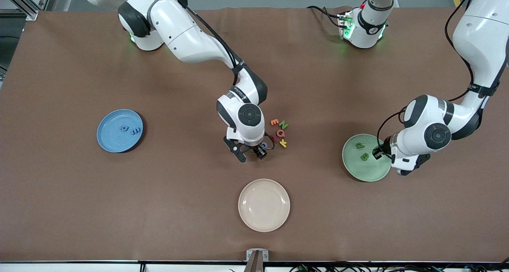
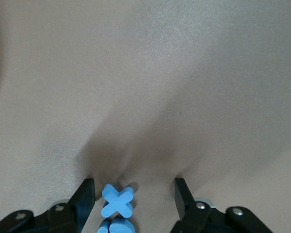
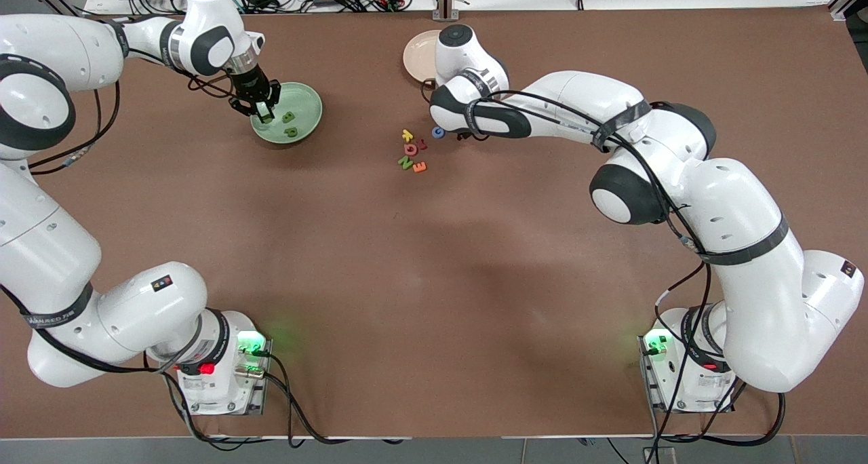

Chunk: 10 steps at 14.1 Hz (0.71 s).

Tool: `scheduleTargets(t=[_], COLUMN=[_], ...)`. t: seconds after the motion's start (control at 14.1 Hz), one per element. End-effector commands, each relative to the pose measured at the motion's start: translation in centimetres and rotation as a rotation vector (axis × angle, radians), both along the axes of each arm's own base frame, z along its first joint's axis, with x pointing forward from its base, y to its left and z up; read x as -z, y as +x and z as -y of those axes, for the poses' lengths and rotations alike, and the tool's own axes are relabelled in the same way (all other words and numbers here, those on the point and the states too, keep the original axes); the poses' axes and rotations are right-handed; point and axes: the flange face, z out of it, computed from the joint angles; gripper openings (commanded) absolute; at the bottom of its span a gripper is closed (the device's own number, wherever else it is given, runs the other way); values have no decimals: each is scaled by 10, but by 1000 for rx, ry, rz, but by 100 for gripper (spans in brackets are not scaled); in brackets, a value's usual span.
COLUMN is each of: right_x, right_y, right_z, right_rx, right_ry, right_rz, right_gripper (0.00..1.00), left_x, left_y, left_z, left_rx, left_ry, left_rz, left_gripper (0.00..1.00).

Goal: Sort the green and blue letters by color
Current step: 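Drop the green u onto the green plate while the right gripper grasps blue x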

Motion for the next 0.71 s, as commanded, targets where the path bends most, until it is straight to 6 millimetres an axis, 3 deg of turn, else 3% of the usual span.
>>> scheduleTargets(t=[0.0, 0.14, 0.36, 0.5, 0.64], right_x=[9, 9, 10, 9, 4], right_y=[-4, -5, -5, -4, 6], right_z=[-7, -7, -7, -6, 8], right_rx=[6, 4, 4, 1, 5], right_ry=[-17, -17, -17, -20, -37], right_rz=[3, 3, 3, 3, -17], right_gripper=[48, 29, 4, 0, 0], left_x=[0, 0, -3, -10, -22], left_y=[2, 3, 3, 3, 1], left_z=[2, 2, 2, 12, 41], left_rx=[26, 24, 21, 18, 9], left_ry=[2, 0, 3, 8, -14], left_rz=[9, 11, 14, 21, 33], left_gripper=[32, 58, 59, 62, 66])
